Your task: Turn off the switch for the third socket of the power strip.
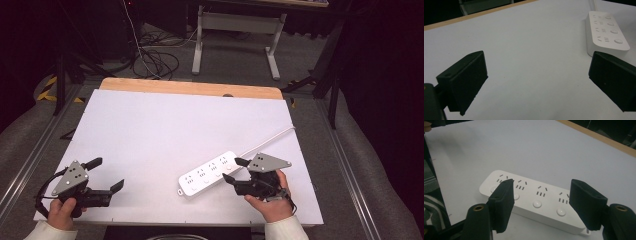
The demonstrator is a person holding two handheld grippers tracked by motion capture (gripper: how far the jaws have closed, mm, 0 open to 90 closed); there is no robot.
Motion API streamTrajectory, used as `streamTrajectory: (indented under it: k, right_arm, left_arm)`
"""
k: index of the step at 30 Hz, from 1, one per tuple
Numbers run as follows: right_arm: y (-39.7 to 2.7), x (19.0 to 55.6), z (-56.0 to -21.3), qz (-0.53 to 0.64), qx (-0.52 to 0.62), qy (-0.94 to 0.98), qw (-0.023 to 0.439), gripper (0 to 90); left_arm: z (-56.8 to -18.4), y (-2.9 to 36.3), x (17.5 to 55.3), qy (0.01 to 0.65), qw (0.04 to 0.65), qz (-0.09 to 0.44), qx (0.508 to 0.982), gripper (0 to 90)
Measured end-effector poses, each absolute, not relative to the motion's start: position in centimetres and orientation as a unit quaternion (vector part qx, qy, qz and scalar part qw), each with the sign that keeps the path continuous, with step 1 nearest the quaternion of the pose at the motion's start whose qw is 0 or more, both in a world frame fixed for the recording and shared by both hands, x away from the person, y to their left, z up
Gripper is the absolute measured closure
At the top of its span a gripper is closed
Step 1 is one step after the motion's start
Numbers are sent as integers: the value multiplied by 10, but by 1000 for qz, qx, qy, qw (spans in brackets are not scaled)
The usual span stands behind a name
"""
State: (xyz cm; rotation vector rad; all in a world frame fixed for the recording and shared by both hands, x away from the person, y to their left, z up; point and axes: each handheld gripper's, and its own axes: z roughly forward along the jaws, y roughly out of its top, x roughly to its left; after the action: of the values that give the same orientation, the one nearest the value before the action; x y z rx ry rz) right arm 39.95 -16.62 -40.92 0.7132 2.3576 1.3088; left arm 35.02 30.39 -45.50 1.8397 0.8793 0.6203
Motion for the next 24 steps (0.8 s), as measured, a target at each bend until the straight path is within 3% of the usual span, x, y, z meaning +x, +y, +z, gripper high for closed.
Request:
streamTrajectory:
  k: [24]
  right_arm:
    - [-111,410,-402,446,196,862,138,412]
  left_arm:
    - [-455,303,350,363,484,251,755,22]
